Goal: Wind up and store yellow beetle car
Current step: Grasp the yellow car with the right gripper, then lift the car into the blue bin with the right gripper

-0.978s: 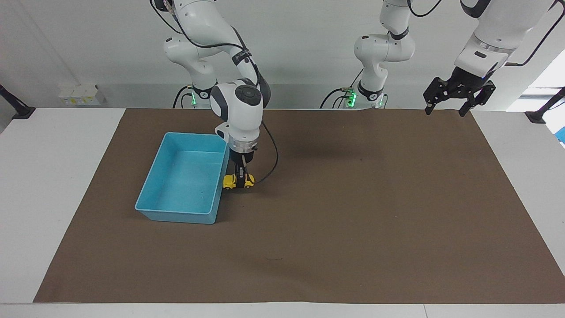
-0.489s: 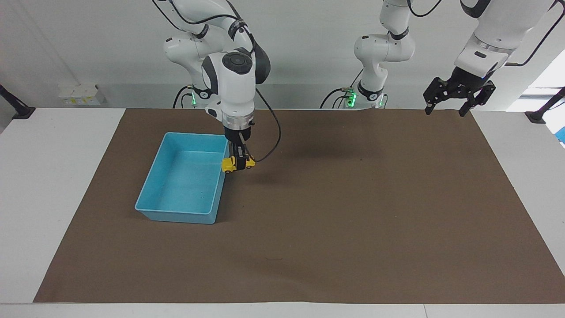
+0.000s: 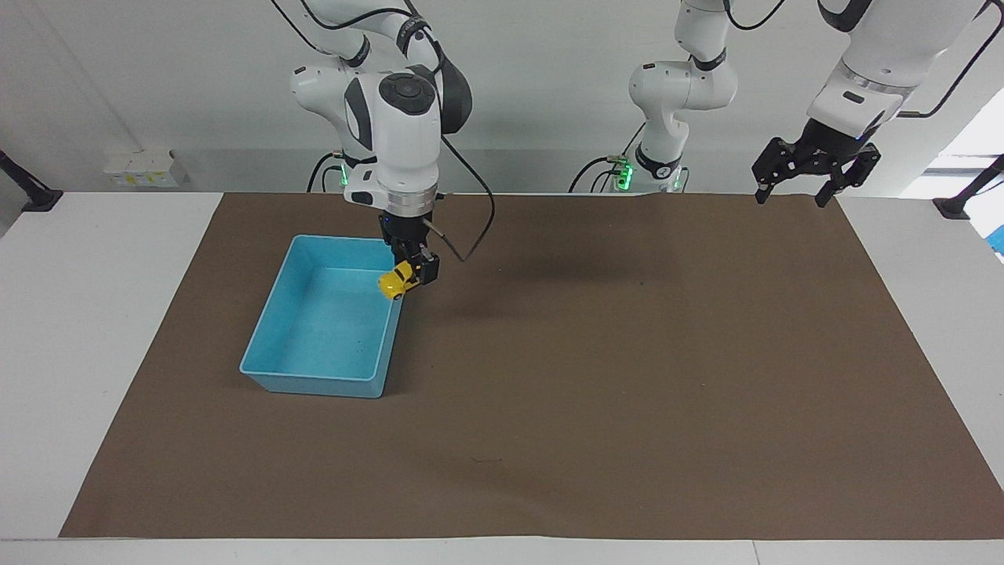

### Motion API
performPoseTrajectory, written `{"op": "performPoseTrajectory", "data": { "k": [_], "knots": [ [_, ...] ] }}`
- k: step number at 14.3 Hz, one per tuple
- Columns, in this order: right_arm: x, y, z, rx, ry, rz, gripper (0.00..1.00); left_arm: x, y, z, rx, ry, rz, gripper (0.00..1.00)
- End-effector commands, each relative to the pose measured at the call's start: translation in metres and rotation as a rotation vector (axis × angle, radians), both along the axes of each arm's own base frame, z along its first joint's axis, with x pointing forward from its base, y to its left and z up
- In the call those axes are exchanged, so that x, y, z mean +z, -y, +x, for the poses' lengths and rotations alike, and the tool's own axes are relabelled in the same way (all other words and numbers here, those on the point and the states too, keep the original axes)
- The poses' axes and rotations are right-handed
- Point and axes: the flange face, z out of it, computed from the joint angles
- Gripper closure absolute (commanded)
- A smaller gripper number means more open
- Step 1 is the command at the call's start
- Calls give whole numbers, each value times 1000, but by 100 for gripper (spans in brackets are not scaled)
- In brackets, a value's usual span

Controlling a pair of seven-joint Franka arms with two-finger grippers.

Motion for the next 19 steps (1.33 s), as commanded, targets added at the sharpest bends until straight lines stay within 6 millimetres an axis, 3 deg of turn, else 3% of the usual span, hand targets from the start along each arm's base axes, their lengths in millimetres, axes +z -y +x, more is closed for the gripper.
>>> {"op": "performPoseTrajectory", "data": {
  "k": [1, 4, 7, 12, 15, 19],
  "knots": [
    [10, 31, 1, 245, -50, 0, 100, -1, -4, -5, -6, -1, 10, 0],
    [13, 67, 9, 415, -74, 25, 100, -1, -4, -5, -6, -1, 10, 0],
    [2, 113, 10, 511, -81, 115, 100, -1, -4, -5, -6, -1, 10, 0],
    [-24, 179, -21, 660, -22, 165, 100, -1, -4, -5, -6, -1, 10, 0],
    [-40, 192, -49, 704, 24, 152, 100, -1, -4, -5, -6, -1, 10, 0],
    [-70, 211, -60, 773, 47, 174, 100, -1, -4, -5, -6, -1, 10, 0]
  ]
}}
